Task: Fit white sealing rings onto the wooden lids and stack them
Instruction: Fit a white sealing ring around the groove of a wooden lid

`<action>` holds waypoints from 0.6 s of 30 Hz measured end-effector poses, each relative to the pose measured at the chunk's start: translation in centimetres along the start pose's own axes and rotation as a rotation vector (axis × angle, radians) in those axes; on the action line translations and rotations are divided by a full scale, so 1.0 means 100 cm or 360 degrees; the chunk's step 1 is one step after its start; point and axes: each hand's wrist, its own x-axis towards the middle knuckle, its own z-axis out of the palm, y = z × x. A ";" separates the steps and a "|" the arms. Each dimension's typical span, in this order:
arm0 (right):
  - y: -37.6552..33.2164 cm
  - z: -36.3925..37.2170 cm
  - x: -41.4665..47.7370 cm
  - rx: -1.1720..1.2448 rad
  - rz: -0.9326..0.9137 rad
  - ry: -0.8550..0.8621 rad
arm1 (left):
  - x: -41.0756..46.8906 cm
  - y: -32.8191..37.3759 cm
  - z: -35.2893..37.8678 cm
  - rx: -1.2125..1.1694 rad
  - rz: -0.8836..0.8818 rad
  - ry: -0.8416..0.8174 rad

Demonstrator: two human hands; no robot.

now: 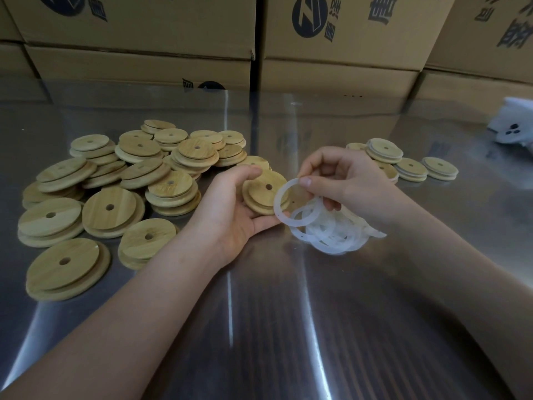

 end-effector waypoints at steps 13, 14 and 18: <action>0.007 0.007 0.002 0.0095 -0.0055 0.0093 | 0.002 -0.005 0.000 0.0306 0.0067 -0.0212; 0.007 0.007 0.002 0.0104 -0.0062 0.0093 | 0.002 -0.006 0.000 0.0317 0.0079 -0.0215; 0.008 0.008 0.003 0.0121 -0.0070 0.0115 | 0.002 -0.008 -0.001 0.0365 0.0122 -0.0233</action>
